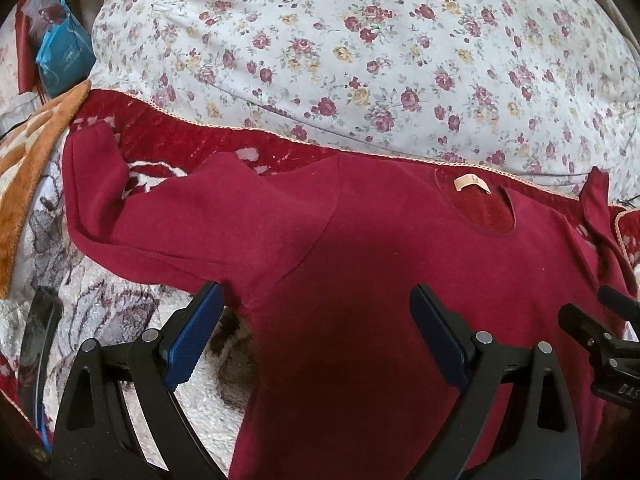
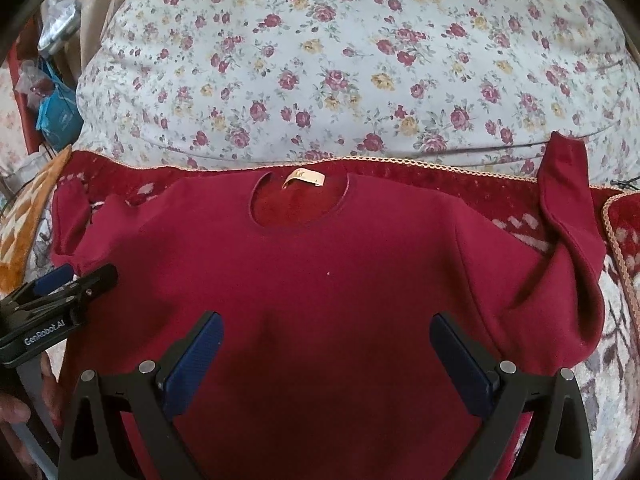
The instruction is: Fold small clothes
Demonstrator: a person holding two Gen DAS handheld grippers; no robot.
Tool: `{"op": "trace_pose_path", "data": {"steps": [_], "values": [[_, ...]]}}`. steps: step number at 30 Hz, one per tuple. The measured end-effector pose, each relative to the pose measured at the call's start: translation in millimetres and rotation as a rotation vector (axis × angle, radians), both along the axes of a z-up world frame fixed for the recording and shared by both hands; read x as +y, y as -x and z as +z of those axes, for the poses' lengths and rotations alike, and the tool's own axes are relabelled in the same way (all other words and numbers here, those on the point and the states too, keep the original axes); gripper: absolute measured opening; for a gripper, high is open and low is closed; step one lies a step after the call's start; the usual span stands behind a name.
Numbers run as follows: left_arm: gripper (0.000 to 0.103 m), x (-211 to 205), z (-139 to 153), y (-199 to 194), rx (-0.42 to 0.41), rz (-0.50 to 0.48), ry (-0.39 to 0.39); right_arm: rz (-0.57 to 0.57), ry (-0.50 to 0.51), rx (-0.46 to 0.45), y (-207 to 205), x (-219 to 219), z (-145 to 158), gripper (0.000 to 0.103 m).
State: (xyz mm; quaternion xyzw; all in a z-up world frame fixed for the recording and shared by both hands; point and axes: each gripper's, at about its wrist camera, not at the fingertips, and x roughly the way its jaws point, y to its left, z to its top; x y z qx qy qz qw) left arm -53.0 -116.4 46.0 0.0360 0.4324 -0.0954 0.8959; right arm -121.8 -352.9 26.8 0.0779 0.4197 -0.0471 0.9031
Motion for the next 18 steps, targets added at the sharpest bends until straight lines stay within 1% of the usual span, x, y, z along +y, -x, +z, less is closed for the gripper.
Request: {"op": "trace_pose_path", "data": {"steps": [5, 12, 15, 18], "values": [[0.094, -2.9, -0.6, 2.0, -0.004, -0.013, -0.010, -0.009, 0.002, 0.014, -0.7, -1.5, -3.4, 0.103], [0.094, -7.9, 1.5, 6.5, -0.011, -0.046, 0.012, -0.031, 0.005, 0.025, -1.7, -5.3, -7.4, 0.103], [0.094, -10.7, 1.2, 8.3, -0.017, -0.055, -0.002, -0.039, 0.014, 0.030, -2.5, -6.7, -8.6, 0.103], [0.094, -11.1, 0.6, 8.7, -0.014, -0.059, -0.004, -0.043, 0.000, 0.033, -2.4, -8.9, -8.9, 0.103]]}}
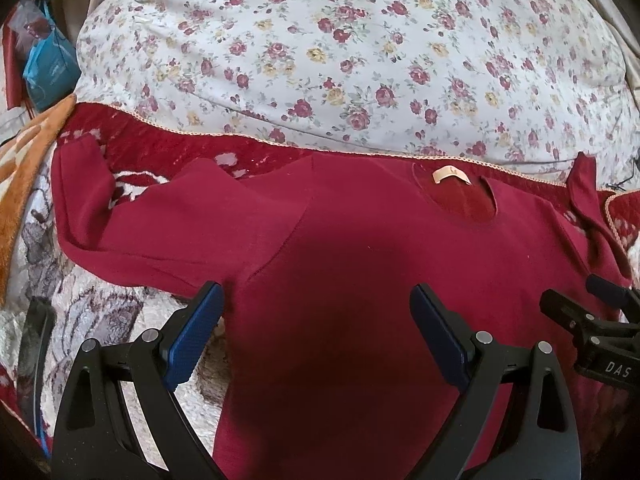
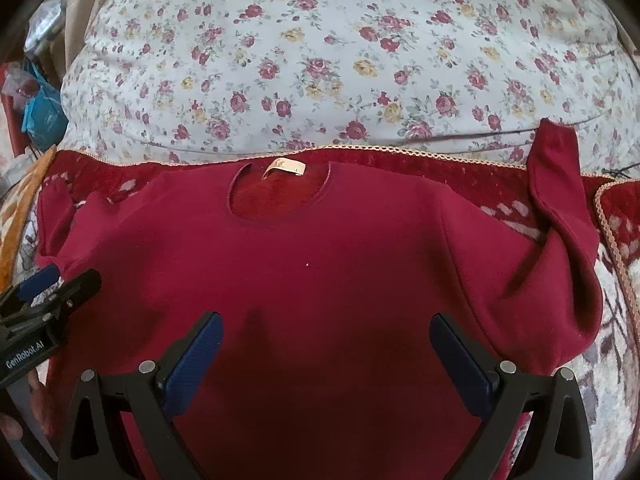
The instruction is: Fold small clothes
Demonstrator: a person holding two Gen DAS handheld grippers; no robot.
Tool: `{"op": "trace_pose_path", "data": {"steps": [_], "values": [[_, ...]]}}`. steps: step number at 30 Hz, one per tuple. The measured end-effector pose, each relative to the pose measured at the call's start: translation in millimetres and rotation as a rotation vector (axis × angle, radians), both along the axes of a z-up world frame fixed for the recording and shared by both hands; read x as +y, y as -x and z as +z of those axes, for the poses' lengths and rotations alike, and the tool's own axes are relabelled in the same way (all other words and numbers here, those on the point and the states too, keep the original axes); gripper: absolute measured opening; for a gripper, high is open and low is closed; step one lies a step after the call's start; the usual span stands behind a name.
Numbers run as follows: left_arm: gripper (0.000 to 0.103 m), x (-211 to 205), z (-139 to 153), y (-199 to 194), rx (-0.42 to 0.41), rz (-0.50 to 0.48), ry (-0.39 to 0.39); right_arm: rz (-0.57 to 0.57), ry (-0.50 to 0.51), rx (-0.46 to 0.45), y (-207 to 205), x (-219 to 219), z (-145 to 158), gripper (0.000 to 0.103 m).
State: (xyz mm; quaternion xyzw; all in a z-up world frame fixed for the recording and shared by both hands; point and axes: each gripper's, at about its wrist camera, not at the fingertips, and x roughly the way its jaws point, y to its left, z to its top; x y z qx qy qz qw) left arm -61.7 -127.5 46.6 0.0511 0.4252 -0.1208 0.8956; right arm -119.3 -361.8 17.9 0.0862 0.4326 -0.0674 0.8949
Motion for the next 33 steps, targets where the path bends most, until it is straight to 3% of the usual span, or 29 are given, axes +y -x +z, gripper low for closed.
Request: {"op": "trace_pose_path", "data": {"steps": [33], "values": [[0.094, 1.8, 0.1, 1.0, -0.008, 0.005, -0.020, 0.002, 0.015, 0.039, -2.1, 1.9, -6.5, 0.103]]}}
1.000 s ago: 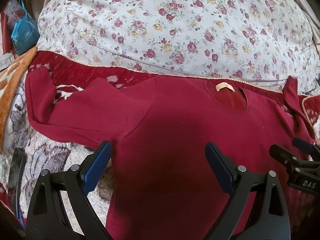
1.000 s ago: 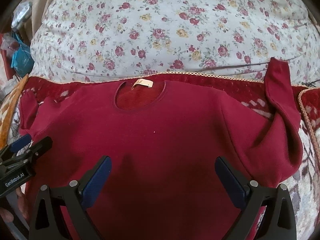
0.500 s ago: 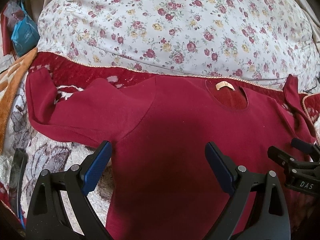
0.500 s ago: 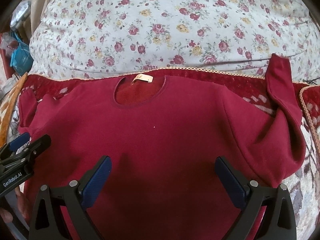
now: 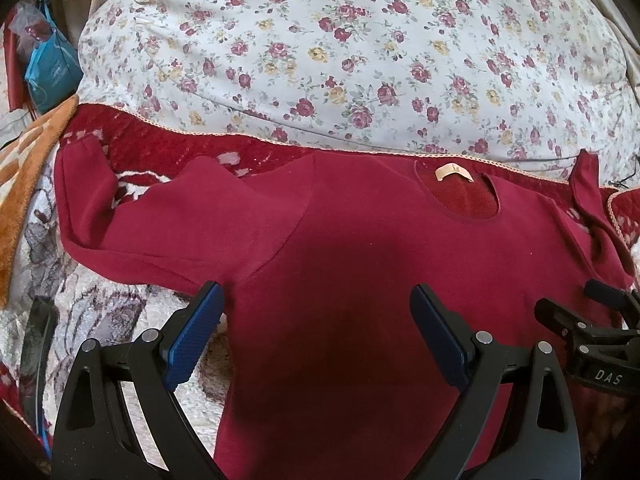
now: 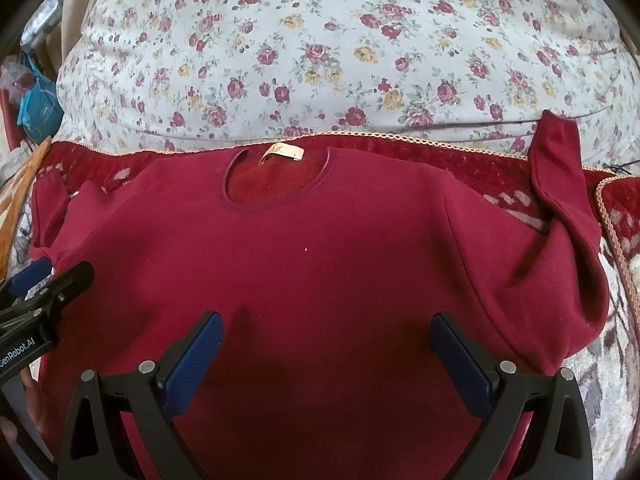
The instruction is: Fold small clothes
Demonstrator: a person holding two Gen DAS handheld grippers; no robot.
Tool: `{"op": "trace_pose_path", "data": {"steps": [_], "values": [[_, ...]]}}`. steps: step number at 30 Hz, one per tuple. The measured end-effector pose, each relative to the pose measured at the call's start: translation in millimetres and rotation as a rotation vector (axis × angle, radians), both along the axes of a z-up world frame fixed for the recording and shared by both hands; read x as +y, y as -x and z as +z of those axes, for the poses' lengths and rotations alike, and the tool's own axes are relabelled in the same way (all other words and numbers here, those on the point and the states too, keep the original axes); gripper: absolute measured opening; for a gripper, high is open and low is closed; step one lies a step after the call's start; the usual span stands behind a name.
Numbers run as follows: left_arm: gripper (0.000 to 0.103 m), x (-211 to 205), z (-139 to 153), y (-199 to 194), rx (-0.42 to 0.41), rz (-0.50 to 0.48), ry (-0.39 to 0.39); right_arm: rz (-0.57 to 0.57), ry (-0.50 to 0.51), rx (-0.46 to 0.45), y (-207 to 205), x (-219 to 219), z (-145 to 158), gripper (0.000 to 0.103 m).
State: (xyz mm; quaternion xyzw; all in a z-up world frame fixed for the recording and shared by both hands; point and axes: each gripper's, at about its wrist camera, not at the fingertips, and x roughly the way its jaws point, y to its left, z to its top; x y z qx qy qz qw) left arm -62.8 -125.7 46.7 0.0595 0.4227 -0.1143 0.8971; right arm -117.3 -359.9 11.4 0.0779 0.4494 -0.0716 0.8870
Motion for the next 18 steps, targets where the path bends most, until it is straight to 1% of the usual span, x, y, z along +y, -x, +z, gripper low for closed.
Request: {"op": "trace_pose_path", "data": {"steps": [4, 8, 11, 15, 18], "values": [[0.094, 4.0, 4.3, 1.4, -0.015, 0.011, -0.003, -0.017, -0.032, 0.018, 5.1, 1.9, 2.7, 0.103], [0.094, 11.0, 11.4, 5.8, -0.042, 0.027, -0.006, -0.051, -0.152, 0.040, 18.9, 7.2, 13.6, 0.103], [0.094, 17.5, 15.5, 8.9, -0.048, 0.034, -0.004, -0.054, -0.200, 0.035, 25.4, 16.9, 26.4, 0.103], [0.094, 27.0, 20.2, 12.3, -0.058, 0.050, 0.010, -0.081, -0.217, -0.009, 29.5, 31.0, 48.7, 0.103], [0.094, 30.7, 20.9, 13.1, -0.056, 0.056, 0.017, -0.069, -0.188, -0.018, 25.6, 41.2, 56.5, 0.103]]}}
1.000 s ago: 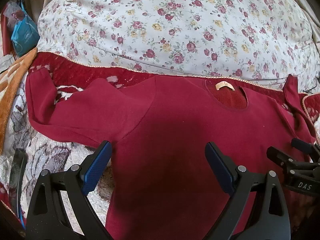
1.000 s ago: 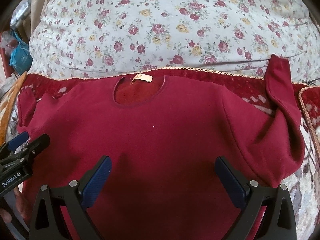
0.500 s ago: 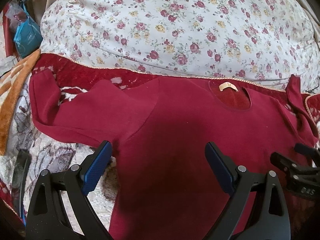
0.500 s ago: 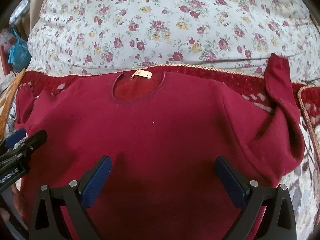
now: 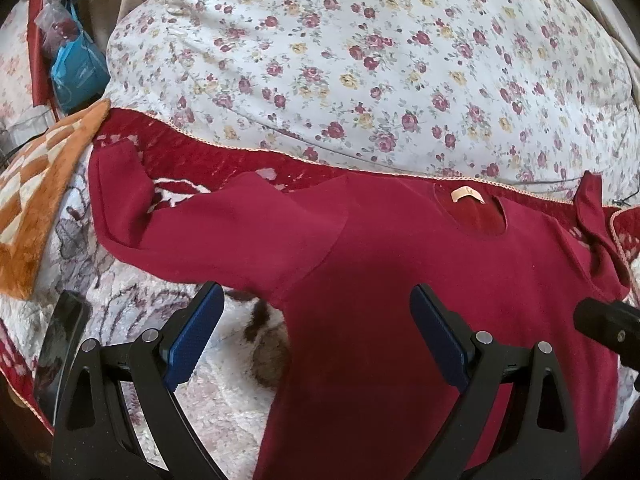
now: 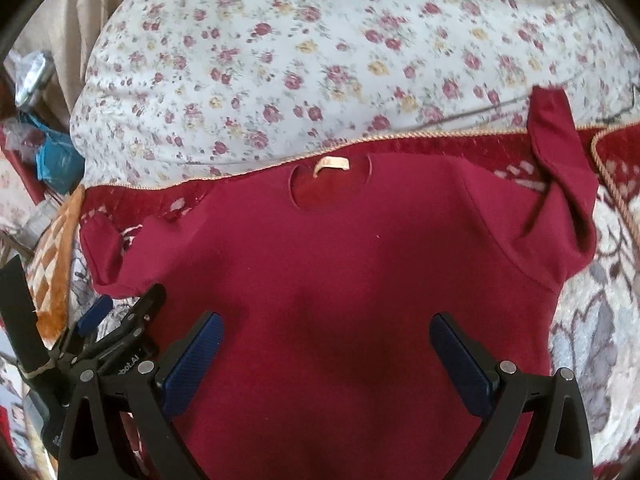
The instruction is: Fold small clothes
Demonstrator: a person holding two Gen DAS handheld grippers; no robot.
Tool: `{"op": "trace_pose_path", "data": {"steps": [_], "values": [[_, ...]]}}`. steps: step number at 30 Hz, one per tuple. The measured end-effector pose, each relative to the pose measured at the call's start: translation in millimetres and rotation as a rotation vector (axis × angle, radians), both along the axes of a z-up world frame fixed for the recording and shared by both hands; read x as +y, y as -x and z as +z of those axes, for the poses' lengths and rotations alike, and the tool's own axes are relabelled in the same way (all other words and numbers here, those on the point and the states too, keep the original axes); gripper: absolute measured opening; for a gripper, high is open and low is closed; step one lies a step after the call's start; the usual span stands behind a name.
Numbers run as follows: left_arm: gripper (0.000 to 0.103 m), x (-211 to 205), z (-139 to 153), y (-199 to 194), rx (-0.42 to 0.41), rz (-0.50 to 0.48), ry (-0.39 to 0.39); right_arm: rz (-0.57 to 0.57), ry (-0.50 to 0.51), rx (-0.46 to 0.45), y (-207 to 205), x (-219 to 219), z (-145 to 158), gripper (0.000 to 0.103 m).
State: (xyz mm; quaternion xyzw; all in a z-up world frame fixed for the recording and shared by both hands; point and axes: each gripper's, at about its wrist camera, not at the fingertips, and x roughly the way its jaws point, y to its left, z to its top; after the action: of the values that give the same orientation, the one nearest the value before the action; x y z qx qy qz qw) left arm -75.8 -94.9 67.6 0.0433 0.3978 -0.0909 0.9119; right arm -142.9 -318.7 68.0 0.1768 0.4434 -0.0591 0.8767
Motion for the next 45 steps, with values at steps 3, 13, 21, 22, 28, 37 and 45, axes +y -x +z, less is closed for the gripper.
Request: {"op": "trace_pose_path", "data": {"steps": [3, 13, 21, 22, 28, 37, 45], "values": [[0.094, 2.9, -0.7, -1.3, 0.005, 0.006, 0.006, 0.003, 0.060, -0.013, -2.9, 2.1, 2.8, 0.103], [0.094, -1.8, -17.3, -12.3, 0.035, 0.026, -0.025, 0.039, 0.219, -0.009, -20.6, -21.0, -26.1, 0.103], [0.094, 11.2, -13.0, -25.9, 0.057, 0.051, -0.015, 0.073, 0.196, 0.009, -31.4, -18.9, -42.1, 0.103], [0.094, 18.1, -10.1, -29.6, 0.054, 0.074, -0.026, 0.082, 0.186, 0.011, -32.0, -18.5, -42.8, 0.103], [0.094, 83.6, 9.4, -72.7, 0.035, 0.279, -0.051, 0.134, 0.153, 0.038, -31.8, -16.2, -49.8, 0.103], [0.094, 183.7, -18.6, -137.8, 0.127, 0.540, 0.010, 0.173, 0.109, 0.082, -32.2, -13.6, -62.4, 0.103], [0.084, 228.1, -56.7, -171.1, 0.189, 0.626, 0.184, 0.191, 0.113, 0.090, -36.3, -18.1, -65.0, 0.103]]}}
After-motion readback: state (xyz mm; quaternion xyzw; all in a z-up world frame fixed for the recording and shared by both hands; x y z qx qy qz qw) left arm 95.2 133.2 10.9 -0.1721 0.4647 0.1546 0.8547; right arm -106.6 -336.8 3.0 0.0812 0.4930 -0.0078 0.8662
